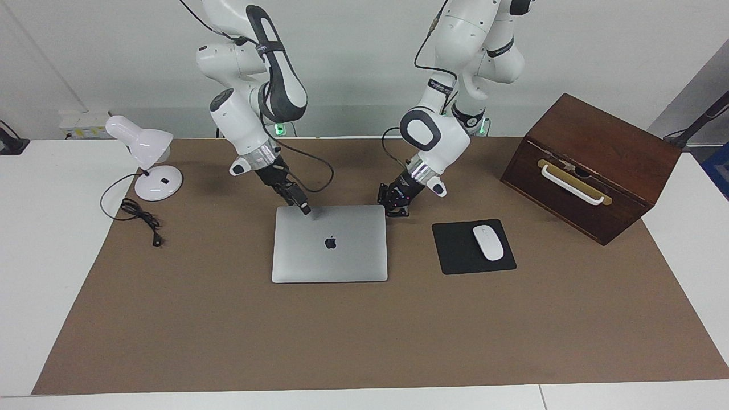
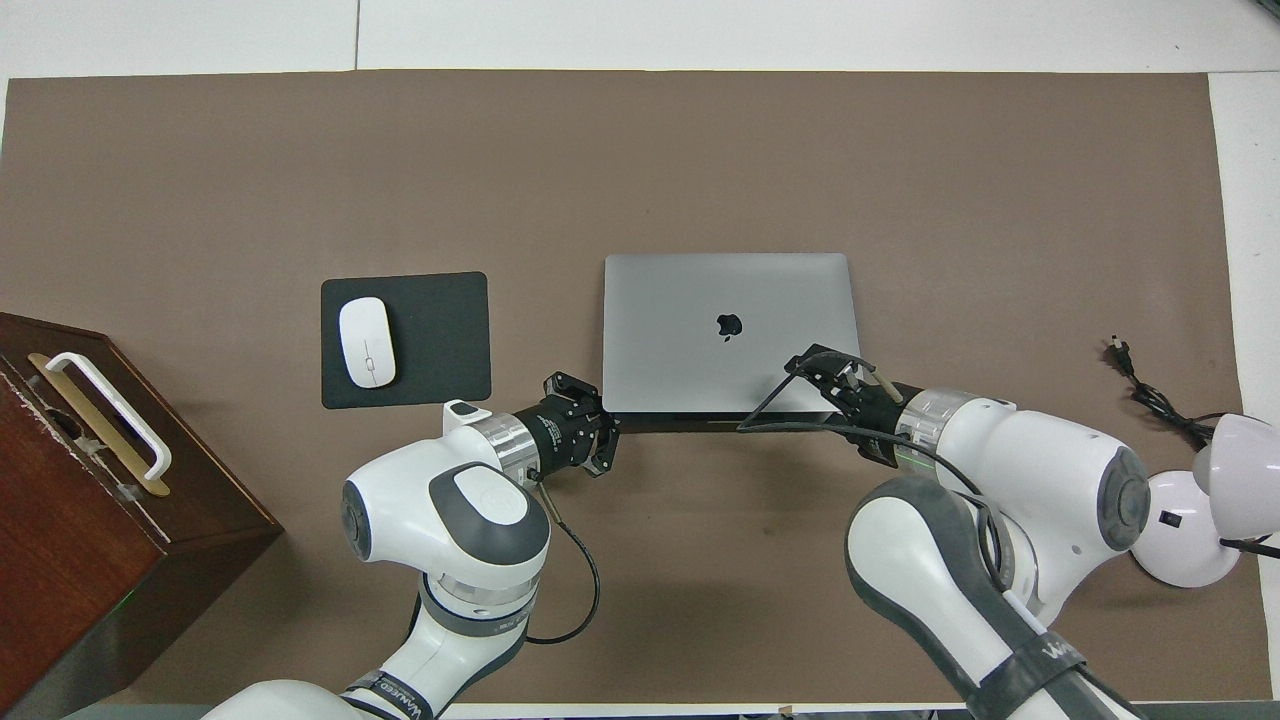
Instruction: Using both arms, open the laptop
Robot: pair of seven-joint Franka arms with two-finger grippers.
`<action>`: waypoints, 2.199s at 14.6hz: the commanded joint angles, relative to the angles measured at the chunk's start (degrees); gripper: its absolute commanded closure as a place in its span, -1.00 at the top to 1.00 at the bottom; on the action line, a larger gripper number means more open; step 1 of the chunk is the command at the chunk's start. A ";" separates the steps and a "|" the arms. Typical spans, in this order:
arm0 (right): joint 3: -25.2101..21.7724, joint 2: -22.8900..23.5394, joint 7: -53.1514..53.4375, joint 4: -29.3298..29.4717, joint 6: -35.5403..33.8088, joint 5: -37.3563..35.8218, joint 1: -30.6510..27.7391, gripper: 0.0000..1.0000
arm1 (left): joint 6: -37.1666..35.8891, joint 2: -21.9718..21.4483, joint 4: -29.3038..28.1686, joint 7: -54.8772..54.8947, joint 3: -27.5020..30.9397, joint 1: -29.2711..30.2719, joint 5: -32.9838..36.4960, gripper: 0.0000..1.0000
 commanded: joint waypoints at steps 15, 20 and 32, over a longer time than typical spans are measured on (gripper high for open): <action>0.12 1.45 -1.75 2.43 0.07 1.30 -0.45 1.00 | 2.07 2.95 1.32 1.34 0.81 -1.47 -2.62 -1.00; -0.15 1.89 -1.66 3.57 0.07 1.30 -0.45 1.00 | 2.07 2.95 1.23 1.42 0.81 -1.38 -2.53 -1.00; -0.76 4.88 -1.05 10.42 -0.45 1.39 -0.89 1.00 | 2.07 3.04 1.23 1.60 0.89 -1.38 -2.62 -1.00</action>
